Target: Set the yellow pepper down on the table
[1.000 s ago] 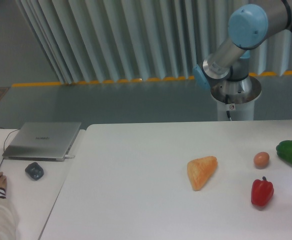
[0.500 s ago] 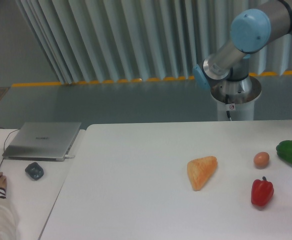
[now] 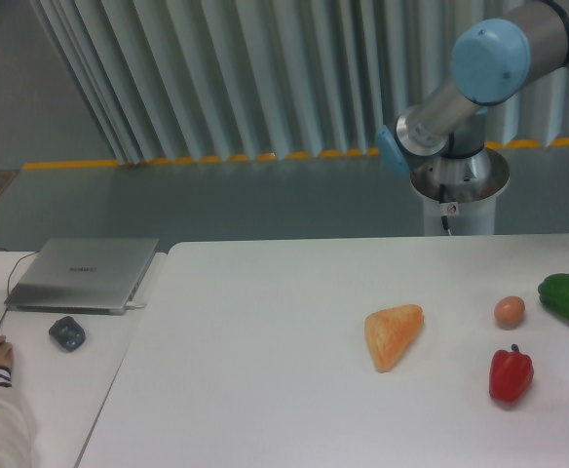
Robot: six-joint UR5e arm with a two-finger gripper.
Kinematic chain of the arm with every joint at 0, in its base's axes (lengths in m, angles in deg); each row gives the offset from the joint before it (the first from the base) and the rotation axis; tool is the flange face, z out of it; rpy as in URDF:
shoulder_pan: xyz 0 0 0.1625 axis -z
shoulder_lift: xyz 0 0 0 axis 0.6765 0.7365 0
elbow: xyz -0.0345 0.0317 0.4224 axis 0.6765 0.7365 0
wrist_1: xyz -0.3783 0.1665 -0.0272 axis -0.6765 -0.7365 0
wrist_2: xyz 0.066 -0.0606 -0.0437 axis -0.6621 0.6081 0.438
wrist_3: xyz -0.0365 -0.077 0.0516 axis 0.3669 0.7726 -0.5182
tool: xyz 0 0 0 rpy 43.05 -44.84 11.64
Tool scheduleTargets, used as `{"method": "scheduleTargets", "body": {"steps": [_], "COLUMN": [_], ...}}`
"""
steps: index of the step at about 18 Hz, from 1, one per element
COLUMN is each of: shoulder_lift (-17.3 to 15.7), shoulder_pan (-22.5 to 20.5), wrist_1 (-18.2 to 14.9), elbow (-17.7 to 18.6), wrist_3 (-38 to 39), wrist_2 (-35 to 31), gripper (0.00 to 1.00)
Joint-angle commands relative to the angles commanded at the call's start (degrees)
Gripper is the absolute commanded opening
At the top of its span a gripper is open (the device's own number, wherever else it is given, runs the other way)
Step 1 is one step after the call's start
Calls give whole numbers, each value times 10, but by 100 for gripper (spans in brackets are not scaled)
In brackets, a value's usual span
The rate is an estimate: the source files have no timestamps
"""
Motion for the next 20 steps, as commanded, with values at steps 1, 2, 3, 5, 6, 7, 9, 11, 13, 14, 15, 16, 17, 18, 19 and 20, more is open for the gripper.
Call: {"method": "scheduleTargets", "body": {"steps": [1,2,3,5,6,7,9,11,13,14,15,16,17,18,19,20], "shoulder_lift": [0,1,1,1,1,1,0,-1,-3,-3,-5,-8,-12,-18,-25,-32], "shoulder_pan": [0,0,0,0,0,0,0,0,0,0,0,0,0,0,0,0], "wrist_1": [5,7,7,8,8,9,9,9,8,7,6,5,4,3,1,-2], "elbow": [2,2,2,2,3,3,4,6,7,8,8,8,8,9,11,12], "wrist_3": [0,0,0,0,0,1,6,9,12,12,13,18,21,25,30,38], "wrist_2": [0,0,0,0,0,0,-1,-1,-2,-3,-3,-3,-3,-3,-4,-2], "gripper": [100,100,100,100,100,99,71,63,43,42,41,41,41,41,41,41]}}
